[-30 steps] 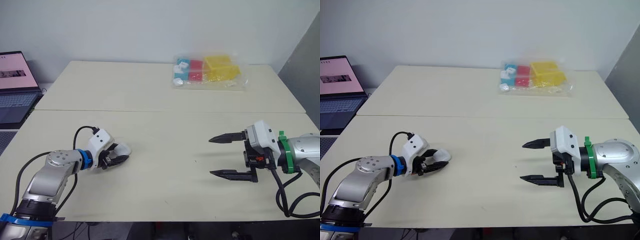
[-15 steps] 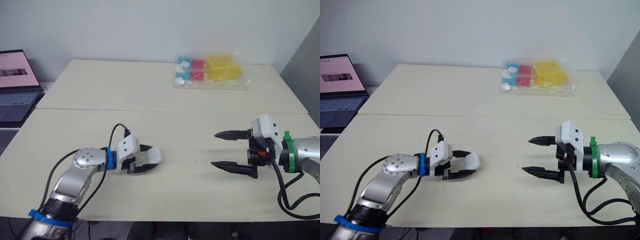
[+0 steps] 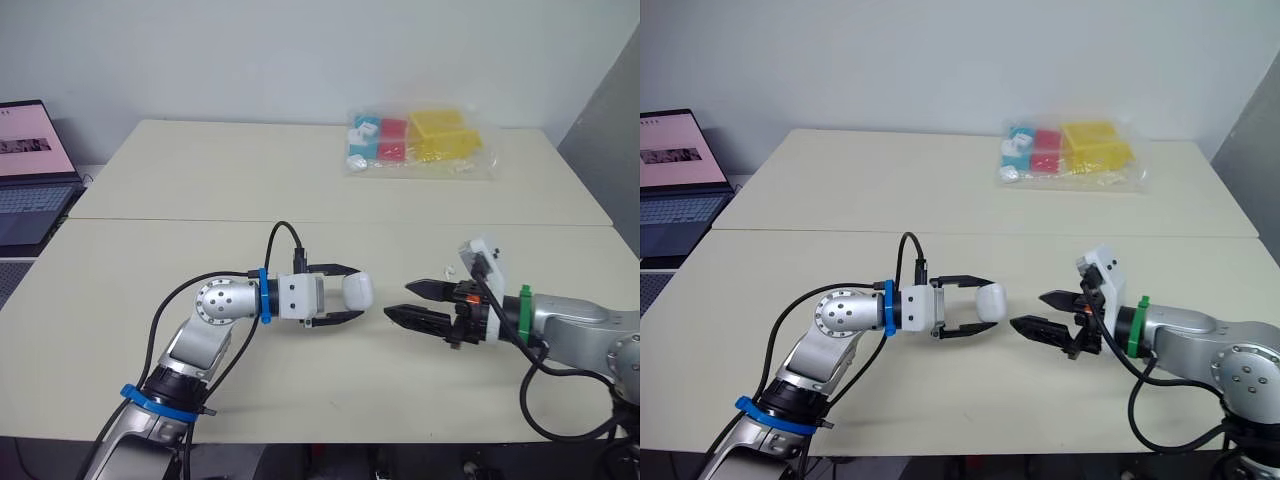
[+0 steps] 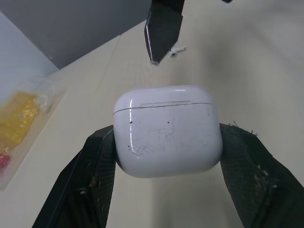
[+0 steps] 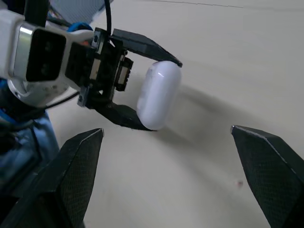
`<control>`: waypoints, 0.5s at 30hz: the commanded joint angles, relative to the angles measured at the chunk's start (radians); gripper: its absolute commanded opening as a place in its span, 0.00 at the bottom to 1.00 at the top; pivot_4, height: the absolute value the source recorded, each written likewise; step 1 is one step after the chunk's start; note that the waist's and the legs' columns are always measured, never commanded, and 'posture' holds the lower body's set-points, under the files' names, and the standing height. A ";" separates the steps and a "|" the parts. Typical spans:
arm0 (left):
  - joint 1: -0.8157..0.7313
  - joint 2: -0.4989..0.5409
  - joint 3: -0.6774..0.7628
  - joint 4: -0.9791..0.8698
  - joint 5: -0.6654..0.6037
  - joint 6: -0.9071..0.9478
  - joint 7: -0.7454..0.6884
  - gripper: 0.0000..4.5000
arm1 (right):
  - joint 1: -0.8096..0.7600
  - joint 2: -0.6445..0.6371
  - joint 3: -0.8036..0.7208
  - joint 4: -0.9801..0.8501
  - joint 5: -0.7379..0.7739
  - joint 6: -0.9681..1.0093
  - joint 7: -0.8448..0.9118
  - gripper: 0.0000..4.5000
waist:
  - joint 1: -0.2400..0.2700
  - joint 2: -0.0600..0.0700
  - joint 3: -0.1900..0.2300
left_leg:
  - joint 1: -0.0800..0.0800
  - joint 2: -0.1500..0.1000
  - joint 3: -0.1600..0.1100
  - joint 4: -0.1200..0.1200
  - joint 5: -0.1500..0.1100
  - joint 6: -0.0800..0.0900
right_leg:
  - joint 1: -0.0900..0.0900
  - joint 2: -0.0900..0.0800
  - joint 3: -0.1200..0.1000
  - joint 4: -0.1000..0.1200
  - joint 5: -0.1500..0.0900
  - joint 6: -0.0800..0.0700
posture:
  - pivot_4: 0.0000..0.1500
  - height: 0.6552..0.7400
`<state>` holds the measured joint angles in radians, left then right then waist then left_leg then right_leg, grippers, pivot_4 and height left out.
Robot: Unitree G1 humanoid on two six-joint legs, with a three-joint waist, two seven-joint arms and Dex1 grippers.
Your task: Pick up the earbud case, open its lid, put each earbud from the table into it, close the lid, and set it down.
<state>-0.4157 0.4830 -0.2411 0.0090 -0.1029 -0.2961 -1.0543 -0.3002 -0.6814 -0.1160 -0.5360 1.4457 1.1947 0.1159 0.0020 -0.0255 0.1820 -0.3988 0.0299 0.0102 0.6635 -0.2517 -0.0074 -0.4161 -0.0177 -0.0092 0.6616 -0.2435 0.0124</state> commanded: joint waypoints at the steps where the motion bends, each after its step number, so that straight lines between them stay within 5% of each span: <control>1: -0.018 -0.019 0.019 -0.011 -0.025 -0.010 0.030 0.62 | -0.036 0.019 0.027 0.014 0.108 -0.026 -0.071 1.00 | -0.001 0.000 0.000 | 0.000 0.000 0.000 0.000 0.000 0.000 | 0.000 0.000 0.000 0.000 0.000 0.000 | 1.00 1.00; 15: 0.009 0.005 0.001 -0.017 -0.006 -0.098 0.023 0.62 | -0.113 0.084 0.123 0.142 0.068 -0.027 -0.061 1.00 | -0.004 0.000 0.000 | 0.000 0.001 0.000 0.000 0.000 0.000 | -0.001 0.000 0.000 0.000 0.000 0.000 | 1.00 1.00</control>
<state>-0.4038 0.4872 -0.2419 0.0106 -0.1035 -0.3761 -1.0392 -0.3943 -0.6007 0.0195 -0.3868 1.5089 1.1788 0.0375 -0.0018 -0.0254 0.1821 -0.3993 0.0306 0.0099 0.6631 -0.2516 -0.0073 -0.4171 -0.0172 -0.0095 0.6614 -0.2434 0.0126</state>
